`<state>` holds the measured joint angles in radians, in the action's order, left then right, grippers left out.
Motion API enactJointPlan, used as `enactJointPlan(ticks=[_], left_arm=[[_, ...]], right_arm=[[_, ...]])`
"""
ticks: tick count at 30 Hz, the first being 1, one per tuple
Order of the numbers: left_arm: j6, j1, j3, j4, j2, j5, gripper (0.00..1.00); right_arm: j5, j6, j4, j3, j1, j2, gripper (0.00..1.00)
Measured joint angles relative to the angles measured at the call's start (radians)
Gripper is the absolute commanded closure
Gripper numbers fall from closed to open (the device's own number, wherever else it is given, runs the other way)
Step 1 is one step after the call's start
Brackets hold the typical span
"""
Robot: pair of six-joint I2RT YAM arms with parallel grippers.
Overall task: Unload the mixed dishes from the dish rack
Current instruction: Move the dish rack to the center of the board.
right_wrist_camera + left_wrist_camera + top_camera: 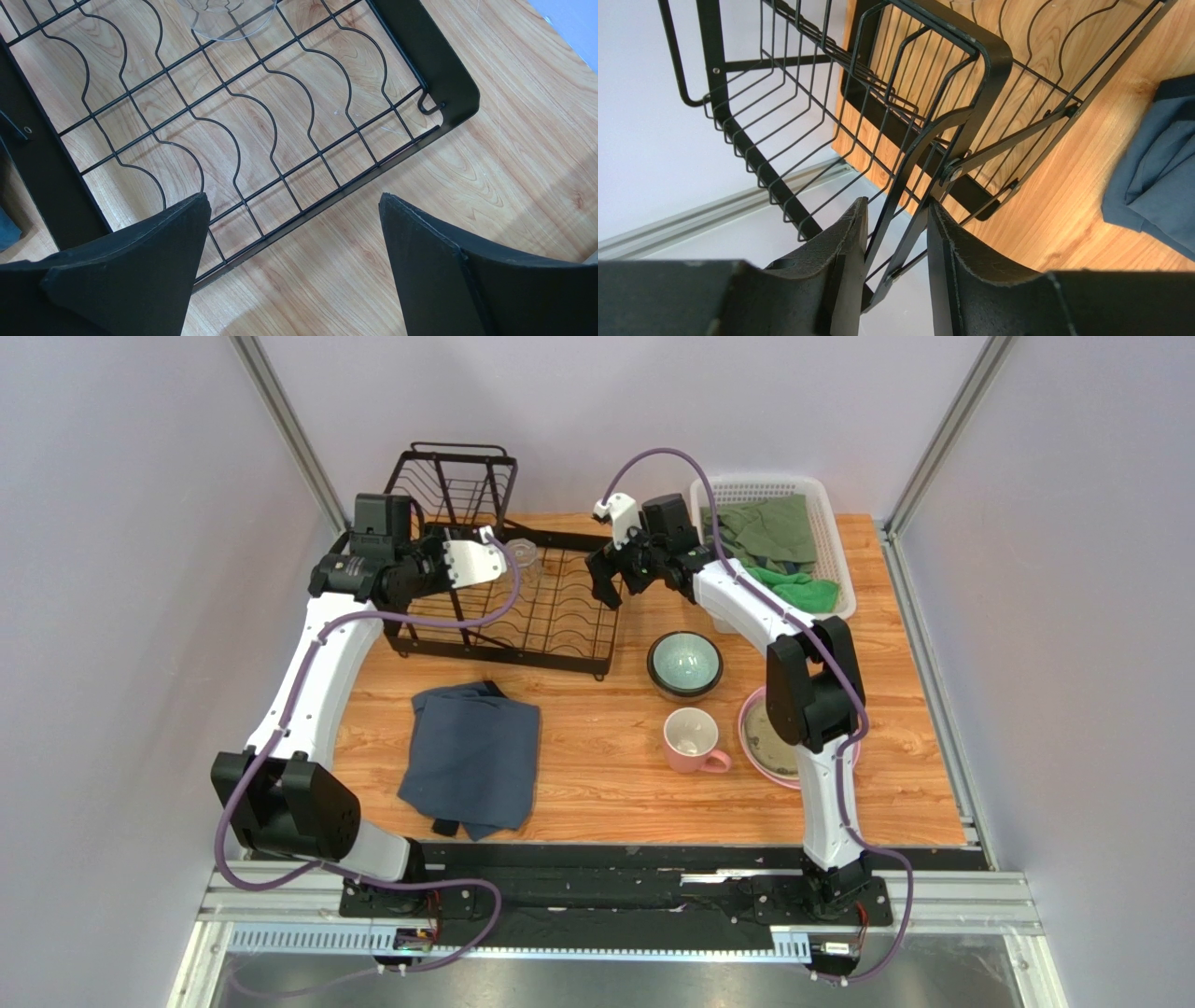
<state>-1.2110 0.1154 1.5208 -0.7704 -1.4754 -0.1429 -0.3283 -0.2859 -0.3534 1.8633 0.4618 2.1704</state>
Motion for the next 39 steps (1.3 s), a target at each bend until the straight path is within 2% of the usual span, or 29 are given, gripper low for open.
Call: enactJointPlan(ticks=[5, 13, 23, 30, 39], left_arm=[[-0.026, 0.0, -0.039, 0.0, 0.04, -0.016, 0.87], [-0.103, -0.002, -0.12, 0.008, 0.119, -0.04, 1.0], [-0.217, -0.012, -0.247, 0.02, 0.254, -0.123, 1.0], [-0.27, -0.015, -0.314, 0.027, 0.328, -0.154, 1.0], [-0.31, -0.018, -0.356, 0.042, 0.371, -0.167, 1.0]], right_arm=[[-0.009, 0.001, 0.0, 0.002, 0.0, 0.002, 0.05], [-0.014, 0.001, -0.001, 0.014, 0.013, 0.003, 0.05], [-0.023, 0.0, -0.005, 0.057, 0.051, 0.009, 0.05], [-0.096, 0.001, 0.008, 0.09, 0.079, 0.052, 0.09], [-0.177, -0.009, 0.074, 0.091, 0.115, 0.105, 0.07]])
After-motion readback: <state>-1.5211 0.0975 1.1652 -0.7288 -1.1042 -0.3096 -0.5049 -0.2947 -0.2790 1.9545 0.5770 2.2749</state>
